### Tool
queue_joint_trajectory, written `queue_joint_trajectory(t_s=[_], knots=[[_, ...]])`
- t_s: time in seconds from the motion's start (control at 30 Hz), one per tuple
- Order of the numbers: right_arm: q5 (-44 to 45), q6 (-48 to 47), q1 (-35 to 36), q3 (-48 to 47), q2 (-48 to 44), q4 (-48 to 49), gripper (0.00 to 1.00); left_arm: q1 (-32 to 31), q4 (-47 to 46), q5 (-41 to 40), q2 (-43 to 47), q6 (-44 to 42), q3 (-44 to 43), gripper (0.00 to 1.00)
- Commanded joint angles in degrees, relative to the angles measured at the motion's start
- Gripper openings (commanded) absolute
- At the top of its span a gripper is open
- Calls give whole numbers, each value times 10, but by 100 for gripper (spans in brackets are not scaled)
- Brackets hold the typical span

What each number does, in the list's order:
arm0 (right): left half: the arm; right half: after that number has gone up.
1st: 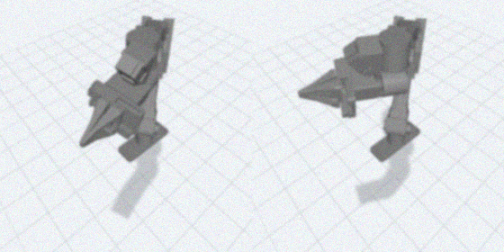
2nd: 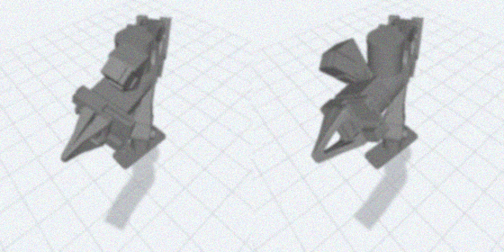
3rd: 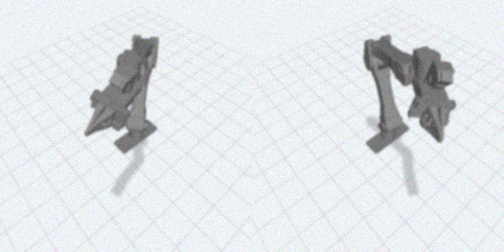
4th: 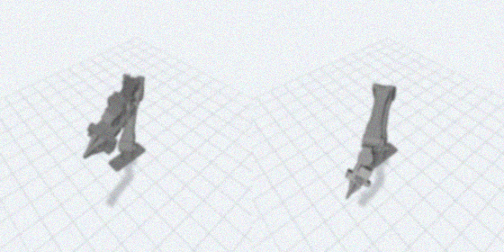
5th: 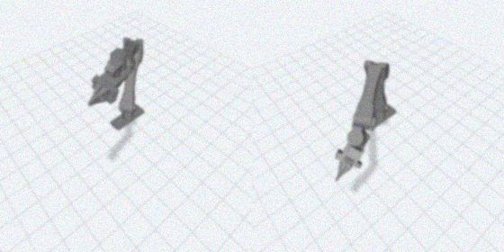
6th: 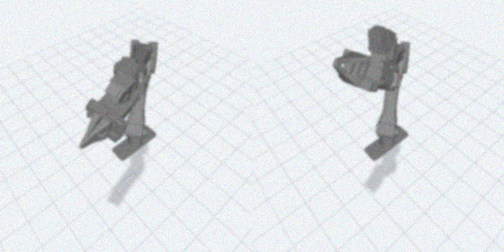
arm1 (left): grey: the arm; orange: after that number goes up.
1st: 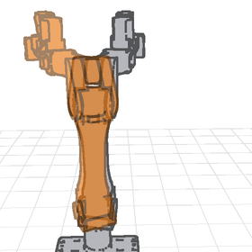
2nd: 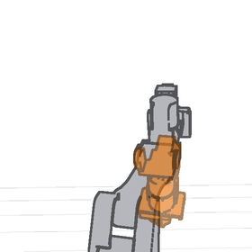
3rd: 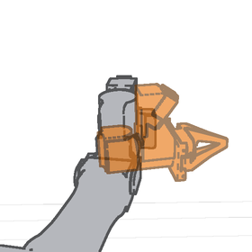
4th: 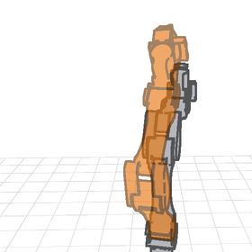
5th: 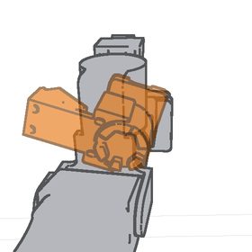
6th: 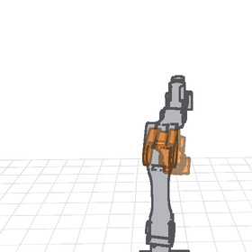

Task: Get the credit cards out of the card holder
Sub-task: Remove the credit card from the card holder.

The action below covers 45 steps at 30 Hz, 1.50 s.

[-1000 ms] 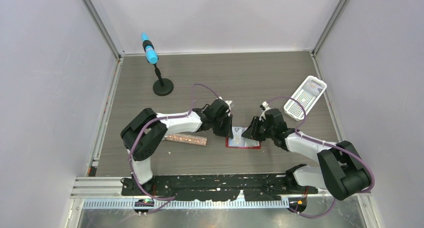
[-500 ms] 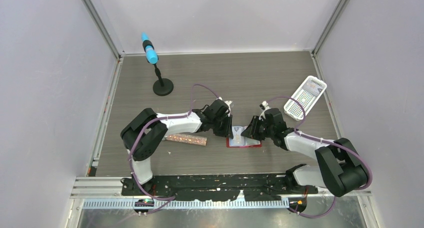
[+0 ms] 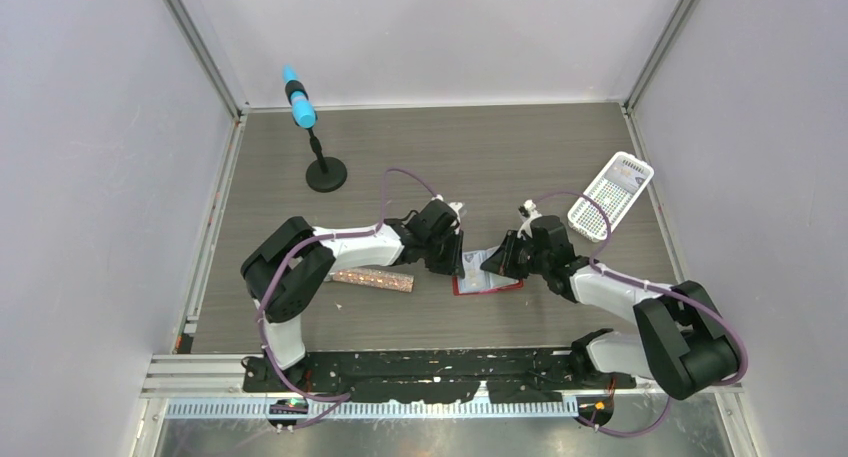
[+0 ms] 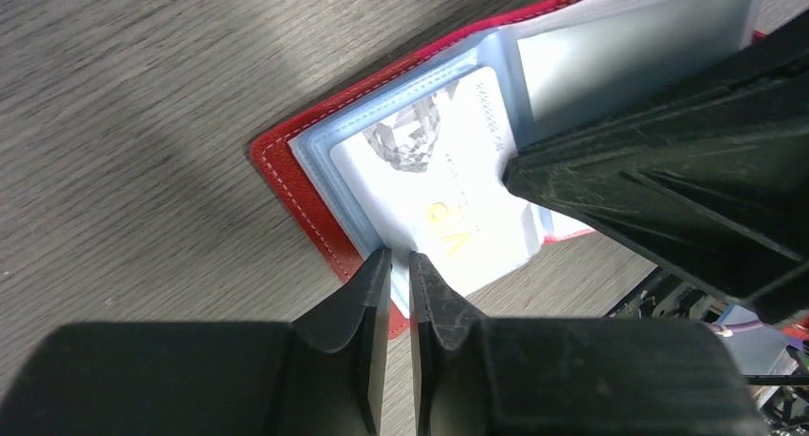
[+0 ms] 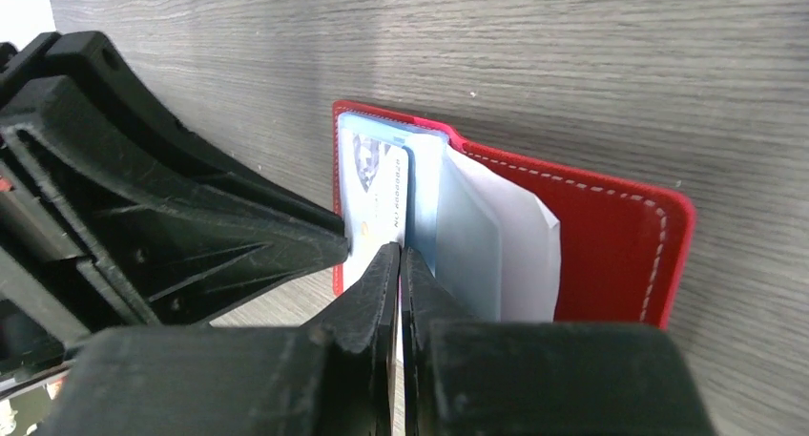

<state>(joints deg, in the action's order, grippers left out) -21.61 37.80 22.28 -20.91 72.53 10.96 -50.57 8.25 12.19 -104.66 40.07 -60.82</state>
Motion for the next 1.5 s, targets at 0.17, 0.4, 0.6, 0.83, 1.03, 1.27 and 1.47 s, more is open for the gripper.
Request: queue_joint_trajectory(t_s=[0.17, 0.4, 0.6, 0.83, 1.03, 1.27, 1.47], knots=[[11, -35, 0, -11, -45, -64, 5, -1, 58, -42, -15, -31, -6, 16], [10, -36, -3, -12, -58, -80, 5, -1, 69, -51, -22, -38, -8, 16], [3, -33, -9, -12, -70, -86, 5, -1, 74, -53, -21, -39, -7, 16], [-26, -29, -17, -4, -77, -65, 5, -1, 77, -54, -15, -40, -7, 16], [-55, -14, -25, 5, -82, -41, 5, -1, 77, -53, -15, -38, -6, 16], [-80, 7, -37, 22, -87, -5, 5, -1, 73, -52, -16, -34, -3, 16], [-80, 18, -52, 28, -94, -22, 5, -1, 72, -52, -17, -32, -2, 15]])
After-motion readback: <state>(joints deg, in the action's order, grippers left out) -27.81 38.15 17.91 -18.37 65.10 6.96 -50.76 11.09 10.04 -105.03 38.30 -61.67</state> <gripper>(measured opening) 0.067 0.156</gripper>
